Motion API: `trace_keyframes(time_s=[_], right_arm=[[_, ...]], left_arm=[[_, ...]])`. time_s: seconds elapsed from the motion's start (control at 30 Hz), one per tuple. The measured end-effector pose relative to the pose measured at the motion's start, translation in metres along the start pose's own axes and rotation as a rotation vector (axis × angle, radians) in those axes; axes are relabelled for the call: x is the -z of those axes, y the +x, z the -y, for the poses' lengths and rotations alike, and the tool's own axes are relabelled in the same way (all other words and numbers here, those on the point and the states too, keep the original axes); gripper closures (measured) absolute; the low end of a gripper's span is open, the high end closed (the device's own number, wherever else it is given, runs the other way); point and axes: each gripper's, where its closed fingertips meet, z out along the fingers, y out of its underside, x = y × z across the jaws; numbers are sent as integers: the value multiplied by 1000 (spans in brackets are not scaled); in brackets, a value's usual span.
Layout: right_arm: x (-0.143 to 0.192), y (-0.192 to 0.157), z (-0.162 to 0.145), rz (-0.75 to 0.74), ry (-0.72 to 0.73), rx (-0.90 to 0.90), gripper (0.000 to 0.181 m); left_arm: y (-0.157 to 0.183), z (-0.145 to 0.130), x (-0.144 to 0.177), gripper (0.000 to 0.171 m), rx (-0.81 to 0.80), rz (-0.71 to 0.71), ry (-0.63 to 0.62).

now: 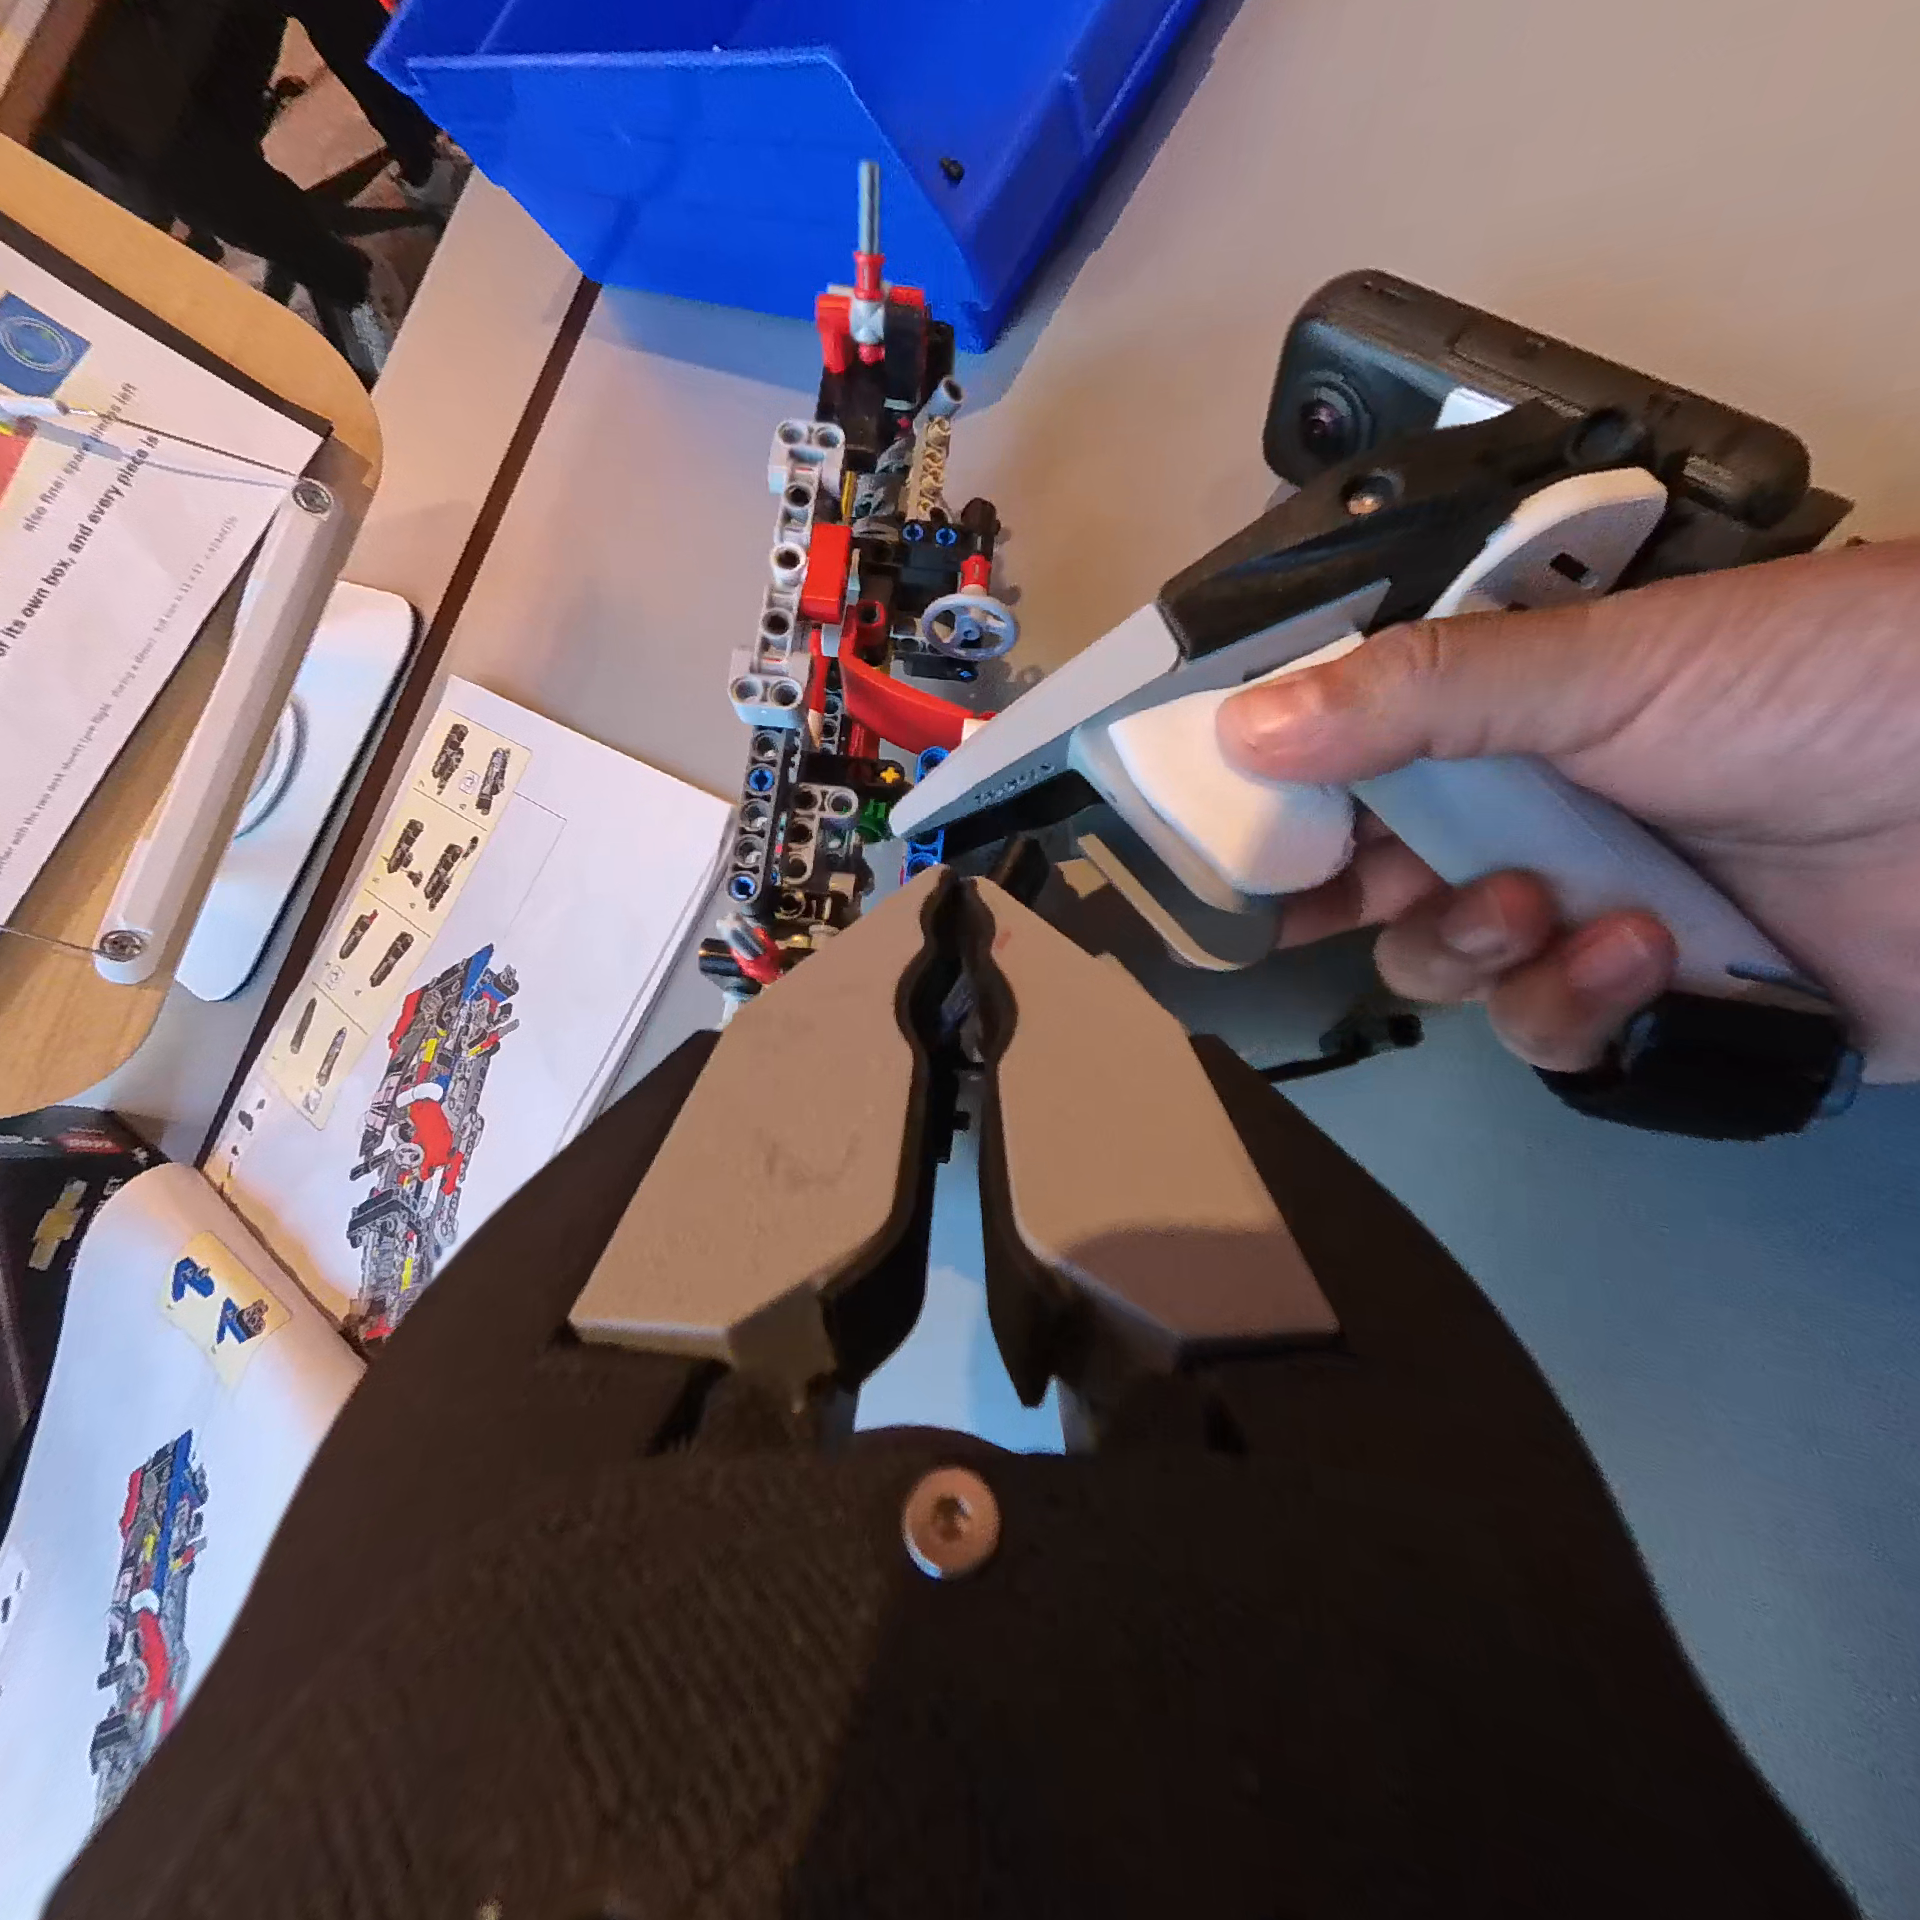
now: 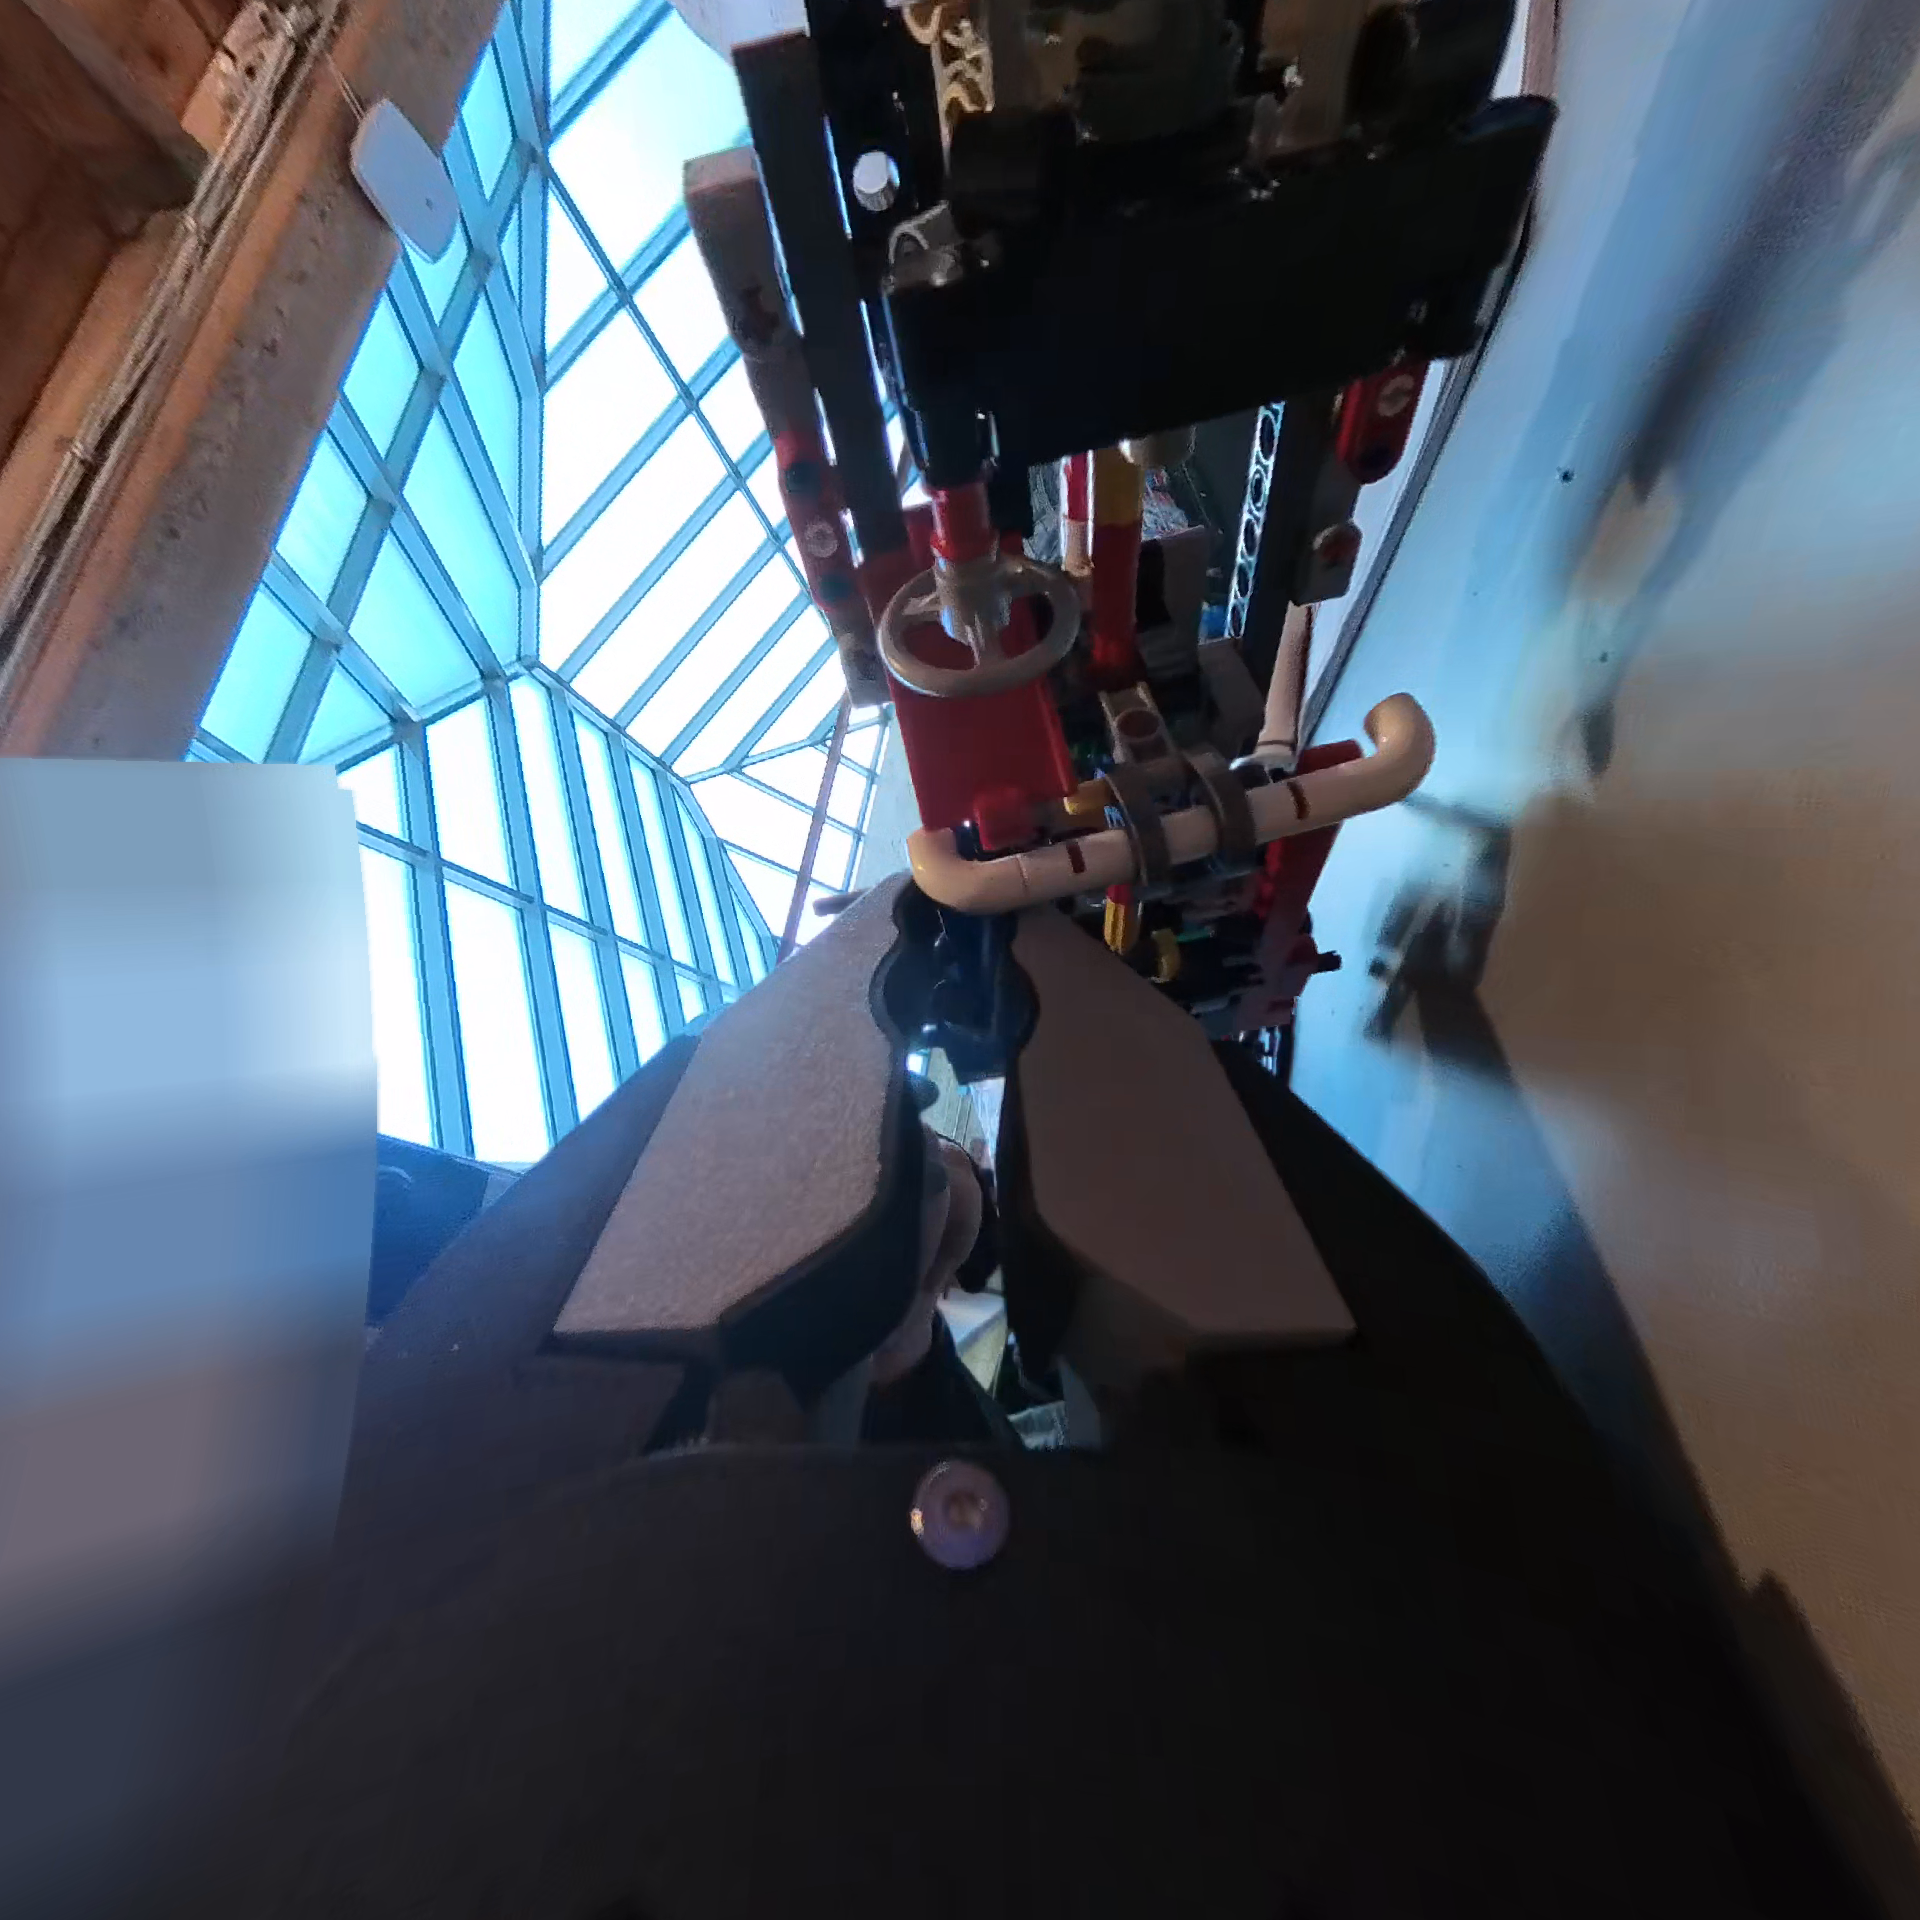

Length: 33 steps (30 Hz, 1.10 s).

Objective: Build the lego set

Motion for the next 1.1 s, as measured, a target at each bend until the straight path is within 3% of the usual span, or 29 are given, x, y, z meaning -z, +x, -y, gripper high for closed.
trace_keyframes(time_s=[0.33, 0.73, 0.9, 1.1], right_arm=[[-2, 0, -3, 3, -73, 3, 177], [-6, -2, -6, 3, -112, 8, 177], [-8, -5, -7, 4, -115, 8, 177], [-11, -7, -8, -2, -110, 14, 178]], left_arm=[[-10, 3, 1, 171, -37, 208, 19], [-15, 2, 2, 165, 45, 260, 6], [-9, 7, 3, 159, 64, 211, 7], [-10, 2, -2, 171, 28, 195, -49]])
